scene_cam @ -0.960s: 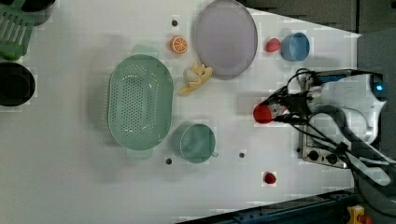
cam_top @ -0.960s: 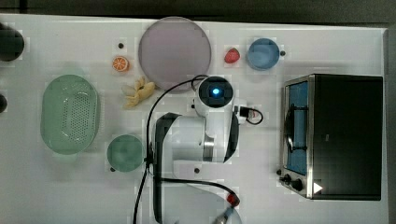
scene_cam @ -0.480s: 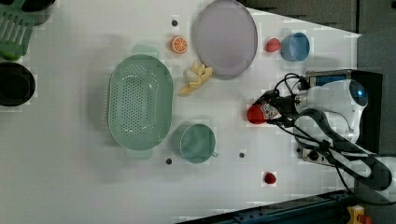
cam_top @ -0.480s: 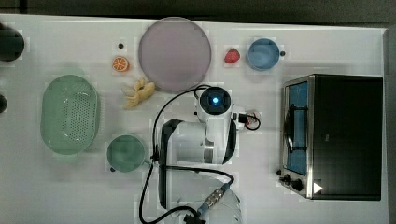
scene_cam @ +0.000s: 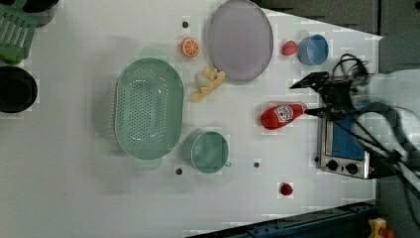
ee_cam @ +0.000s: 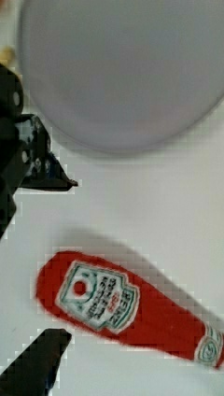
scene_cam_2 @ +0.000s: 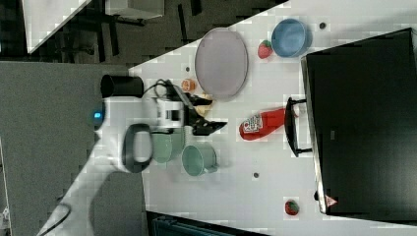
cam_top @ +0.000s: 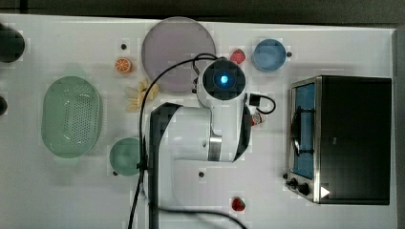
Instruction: Pick Ketchup from oven and place it on table.
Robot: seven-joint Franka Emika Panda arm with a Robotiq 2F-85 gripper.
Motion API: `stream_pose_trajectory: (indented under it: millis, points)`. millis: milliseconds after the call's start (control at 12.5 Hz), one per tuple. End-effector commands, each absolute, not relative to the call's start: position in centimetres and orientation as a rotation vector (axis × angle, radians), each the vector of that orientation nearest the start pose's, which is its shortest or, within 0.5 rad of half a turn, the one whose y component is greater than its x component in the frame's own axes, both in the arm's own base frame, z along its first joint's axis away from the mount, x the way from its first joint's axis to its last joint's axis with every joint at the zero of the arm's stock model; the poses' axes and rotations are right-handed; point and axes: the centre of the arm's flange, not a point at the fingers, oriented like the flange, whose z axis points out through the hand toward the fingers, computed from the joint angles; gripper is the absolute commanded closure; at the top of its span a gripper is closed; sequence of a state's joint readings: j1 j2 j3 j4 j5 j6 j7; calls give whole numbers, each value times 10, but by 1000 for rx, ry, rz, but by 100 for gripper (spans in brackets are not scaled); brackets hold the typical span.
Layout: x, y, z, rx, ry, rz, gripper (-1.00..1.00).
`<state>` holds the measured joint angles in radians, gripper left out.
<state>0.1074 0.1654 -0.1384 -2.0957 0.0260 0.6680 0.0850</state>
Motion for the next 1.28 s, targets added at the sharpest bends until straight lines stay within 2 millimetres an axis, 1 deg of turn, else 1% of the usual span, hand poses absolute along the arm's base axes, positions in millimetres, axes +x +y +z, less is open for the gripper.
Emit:
stream_pose_trajectory:
  millis: [80, 320, 480, 560, 640, 720, 1280]
  points:
    - [595, -23, 508, -2710, 1411, -190, -100]
    - [595, -24, 552, -2721, 1423, -161, -100]
    - [590, -28, 565, -2741, 1441, -102, -100]
    - [583, -29, 576, -2766, 1454, -39, -100]
    - [576, -30, 579, -2792, 1469, 43, -100]
    - [574, -30, 579, -2797, 1471, 66, -100]
    - [575, -27, 574, -2804, 1467, 78, -100]
